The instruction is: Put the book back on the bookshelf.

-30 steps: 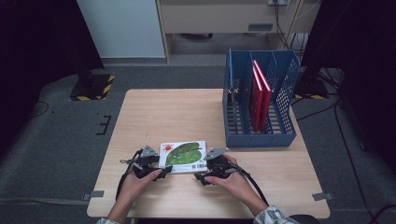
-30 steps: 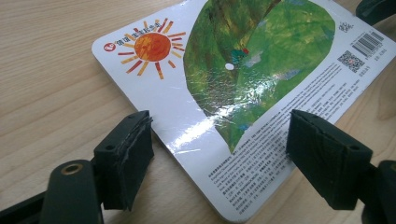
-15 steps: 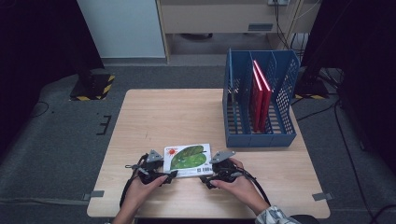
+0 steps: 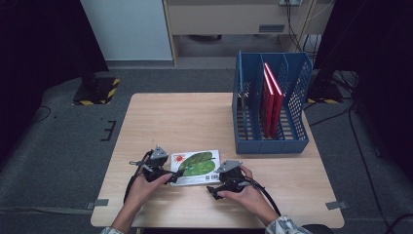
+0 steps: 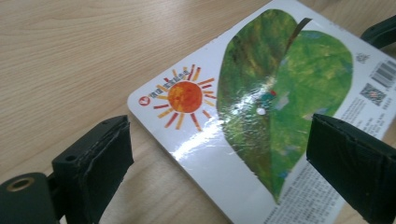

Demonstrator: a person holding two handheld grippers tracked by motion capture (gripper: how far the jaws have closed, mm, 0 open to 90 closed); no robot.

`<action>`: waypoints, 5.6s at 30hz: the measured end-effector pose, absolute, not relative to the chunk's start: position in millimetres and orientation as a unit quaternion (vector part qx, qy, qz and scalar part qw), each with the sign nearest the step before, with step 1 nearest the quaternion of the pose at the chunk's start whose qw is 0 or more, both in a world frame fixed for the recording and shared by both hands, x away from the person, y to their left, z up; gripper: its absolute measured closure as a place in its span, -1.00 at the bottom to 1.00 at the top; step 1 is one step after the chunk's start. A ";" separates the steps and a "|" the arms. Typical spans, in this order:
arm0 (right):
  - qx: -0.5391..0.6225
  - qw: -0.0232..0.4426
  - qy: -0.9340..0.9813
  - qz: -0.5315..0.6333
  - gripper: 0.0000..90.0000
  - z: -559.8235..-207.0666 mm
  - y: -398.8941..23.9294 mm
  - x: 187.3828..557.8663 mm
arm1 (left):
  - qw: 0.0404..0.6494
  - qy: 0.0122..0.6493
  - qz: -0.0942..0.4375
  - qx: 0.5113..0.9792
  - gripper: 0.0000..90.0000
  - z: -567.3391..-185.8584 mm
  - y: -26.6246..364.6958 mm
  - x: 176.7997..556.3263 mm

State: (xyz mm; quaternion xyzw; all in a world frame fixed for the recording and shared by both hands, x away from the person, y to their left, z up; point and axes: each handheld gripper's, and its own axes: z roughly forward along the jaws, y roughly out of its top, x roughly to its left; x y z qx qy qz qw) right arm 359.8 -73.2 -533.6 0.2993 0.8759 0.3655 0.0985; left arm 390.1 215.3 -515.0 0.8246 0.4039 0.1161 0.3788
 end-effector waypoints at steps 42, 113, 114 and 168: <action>0.339 0.133 0.861 0.356 -1.00 -538.8 -54.9 353.4 | 0.401 0.427 0.110 0.803 -0.47 -513.5 213.3 417.1; 0.372 0.133 0.844 0.363 -0.98 -538.4 -48.5 363.9 | 0.415 0.389 0.041 0.821 -0.56 -518.1 209.7 389.4; 0.372 0.133 0.844 0.363 -0.98 -538.4 -48.6 363.9 | 0.414 0.388 0.040 0.823 -0.55 -518.4 210.2 390.0; 0.362 0.089 0.843 0.387 -0.82 -527.8 -68.8 381.6 | 0.418 0.351 0.039 0.837 0.01 -518.4 204.1 393.5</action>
